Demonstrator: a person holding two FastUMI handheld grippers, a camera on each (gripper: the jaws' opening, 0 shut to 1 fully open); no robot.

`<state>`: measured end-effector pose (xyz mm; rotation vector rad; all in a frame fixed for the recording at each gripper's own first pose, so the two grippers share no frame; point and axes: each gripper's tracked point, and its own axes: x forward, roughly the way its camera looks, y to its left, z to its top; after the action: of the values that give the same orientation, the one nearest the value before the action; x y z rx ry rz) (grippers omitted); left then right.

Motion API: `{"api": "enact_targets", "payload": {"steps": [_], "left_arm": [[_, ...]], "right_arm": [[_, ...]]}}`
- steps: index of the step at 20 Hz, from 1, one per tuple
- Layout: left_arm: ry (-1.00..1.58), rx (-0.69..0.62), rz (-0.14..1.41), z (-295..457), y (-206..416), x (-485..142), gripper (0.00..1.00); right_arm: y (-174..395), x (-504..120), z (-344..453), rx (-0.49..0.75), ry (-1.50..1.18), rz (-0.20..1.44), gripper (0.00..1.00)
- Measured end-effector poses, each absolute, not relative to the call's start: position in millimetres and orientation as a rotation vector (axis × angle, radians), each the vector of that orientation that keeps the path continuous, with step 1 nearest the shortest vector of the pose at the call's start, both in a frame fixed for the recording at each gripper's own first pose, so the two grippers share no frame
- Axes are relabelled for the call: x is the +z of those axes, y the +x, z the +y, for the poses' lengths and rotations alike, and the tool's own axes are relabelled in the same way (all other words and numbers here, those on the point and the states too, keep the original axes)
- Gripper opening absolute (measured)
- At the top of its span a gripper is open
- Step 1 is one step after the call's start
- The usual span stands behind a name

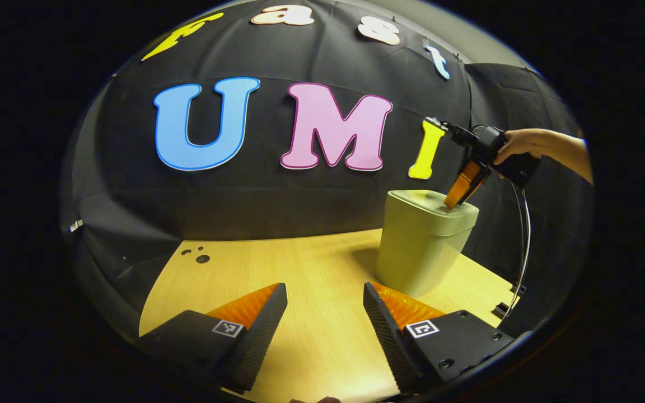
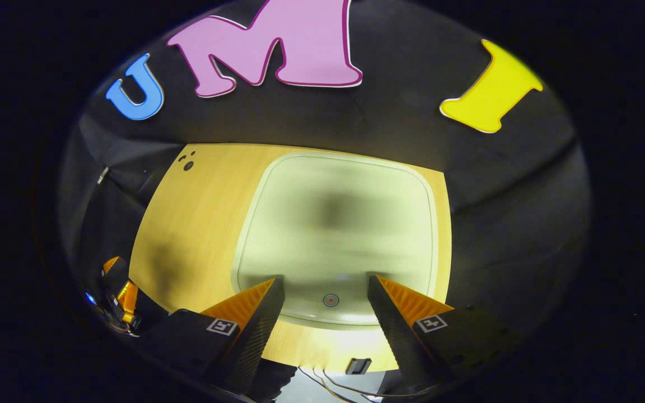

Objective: Press the lid of the desktop garbage bin to open it, pick up the crumpled paper on the desktop and throw it into the bin, then pick up the pop can on the desktop and drop it into the bin, and finally close the garbage bin lid.

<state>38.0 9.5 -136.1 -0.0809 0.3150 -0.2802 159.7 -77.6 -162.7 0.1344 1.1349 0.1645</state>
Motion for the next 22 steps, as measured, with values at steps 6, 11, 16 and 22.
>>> {"api": "enact_targets", "payload": {"steps": [6, 11, 16, 22], "left_arm": [[-0.091, -0.318, 0.302, 1.9, 42.6, -130.1, 0.9], [-0.065, -0.322, 0.286, -1.1, 49.7, -124.5, 0.9], [-0.049, -0.294, 0.28, -5.9, 54.3, -116.8, 0.9], [-0.03, -0.293, 0.274, -15.7, 50.9, -108.7, 0.9]], "right_arm": [[171.4, -156.1, -78.5, 0.067, 0.188, 0.917, 1.0], [168.0, -139.5, -78.0, 0.029, 0.15, 0.739, 0.98], [147.5, -110.7, -49.0, 0.078, 0.117, 0.576, 0.98], [103.2, -78.5, -14.5, 0.133, 0.19, 0.442, 0.98]]}}
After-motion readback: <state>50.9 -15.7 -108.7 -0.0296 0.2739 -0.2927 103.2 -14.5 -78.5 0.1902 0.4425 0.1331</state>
